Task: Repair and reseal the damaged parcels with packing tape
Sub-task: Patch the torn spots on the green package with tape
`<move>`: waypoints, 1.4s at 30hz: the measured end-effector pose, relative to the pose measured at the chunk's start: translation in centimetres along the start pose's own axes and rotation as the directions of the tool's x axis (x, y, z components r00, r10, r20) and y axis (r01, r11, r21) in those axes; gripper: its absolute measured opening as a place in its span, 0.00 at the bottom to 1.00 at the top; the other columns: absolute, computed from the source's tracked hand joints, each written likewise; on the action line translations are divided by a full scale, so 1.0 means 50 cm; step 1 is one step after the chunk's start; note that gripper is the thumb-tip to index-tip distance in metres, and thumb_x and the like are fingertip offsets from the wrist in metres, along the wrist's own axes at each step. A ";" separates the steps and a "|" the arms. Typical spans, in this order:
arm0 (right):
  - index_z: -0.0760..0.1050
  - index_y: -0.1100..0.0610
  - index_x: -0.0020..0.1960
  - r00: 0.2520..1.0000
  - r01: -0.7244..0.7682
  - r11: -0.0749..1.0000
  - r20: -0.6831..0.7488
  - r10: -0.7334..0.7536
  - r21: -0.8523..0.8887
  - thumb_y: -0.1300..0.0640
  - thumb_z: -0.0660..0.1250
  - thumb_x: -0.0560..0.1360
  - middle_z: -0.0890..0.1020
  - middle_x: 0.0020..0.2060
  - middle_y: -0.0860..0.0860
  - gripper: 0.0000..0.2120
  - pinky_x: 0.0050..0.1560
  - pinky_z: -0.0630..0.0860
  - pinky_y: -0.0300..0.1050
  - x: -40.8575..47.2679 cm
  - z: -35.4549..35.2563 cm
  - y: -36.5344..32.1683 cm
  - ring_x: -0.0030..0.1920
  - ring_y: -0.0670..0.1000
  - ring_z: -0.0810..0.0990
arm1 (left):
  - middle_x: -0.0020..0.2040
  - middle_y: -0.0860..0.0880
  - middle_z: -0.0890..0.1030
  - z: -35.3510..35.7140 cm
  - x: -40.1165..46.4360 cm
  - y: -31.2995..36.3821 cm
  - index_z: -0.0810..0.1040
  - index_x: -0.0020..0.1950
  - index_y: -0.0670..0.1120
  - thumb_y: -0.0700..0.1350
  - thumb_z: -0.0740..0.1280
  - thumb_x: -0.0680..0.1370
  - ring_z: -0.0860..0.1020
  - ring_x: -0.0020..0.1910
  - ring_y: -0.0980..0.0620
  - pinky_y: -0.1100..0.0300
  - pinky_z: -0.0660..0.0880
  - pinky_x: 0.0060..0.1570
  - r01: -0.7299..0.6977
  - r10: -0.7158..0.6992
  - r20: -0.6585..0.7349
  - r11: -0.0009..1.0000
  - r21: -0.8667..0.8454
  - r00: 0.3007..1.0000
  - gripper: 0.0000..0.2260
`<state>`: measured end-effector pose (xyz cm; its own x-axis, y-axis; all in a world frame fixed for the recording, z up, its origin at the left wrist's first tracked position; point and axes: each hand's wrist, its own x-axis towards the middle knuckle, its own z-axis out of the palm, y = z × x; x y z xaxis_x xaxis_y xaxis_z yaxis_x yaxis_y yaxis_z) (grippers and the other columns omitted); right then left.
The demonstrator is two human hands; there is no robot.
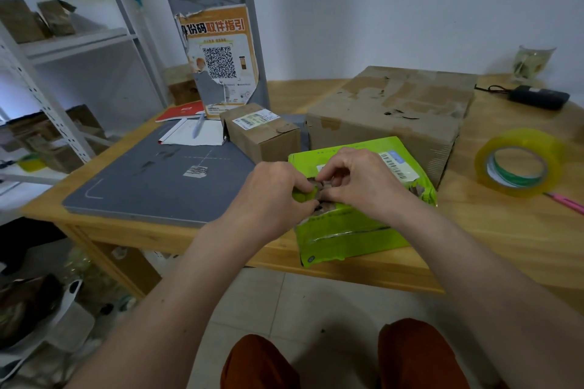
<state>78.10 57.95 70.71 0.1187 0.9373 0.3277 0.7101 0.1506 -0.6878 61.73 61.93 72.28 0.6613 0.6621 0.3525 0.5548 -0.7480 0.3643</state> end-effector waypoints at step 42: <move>0.85 0.57 0.43 0.998 0.039 0.994 -0.038 -0.043 -0.104 0.66 0.71 0.72 0.79 0.40 0.50 0.06 0.45 0.73 0.43 0.002 0.000 0.011 0.42 0.50 0.77 | 0.43 0.48 0.83 0.018 0.007 0.021 0.88 0.44 0.49 0.44 0.74 0.73 0.77 0.45 0.49 0.58 0.70 0.42 0.186 -0.188 -0.097 0.982 -0.034 0.977 0.03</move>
<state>78.50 58.11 70.37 0.1147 0.9172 0.3816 0.7825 0.1532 -0.6035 63.01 61.31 71.99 0.4930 0.7922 0.3597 0.6503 -0.6101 0.4526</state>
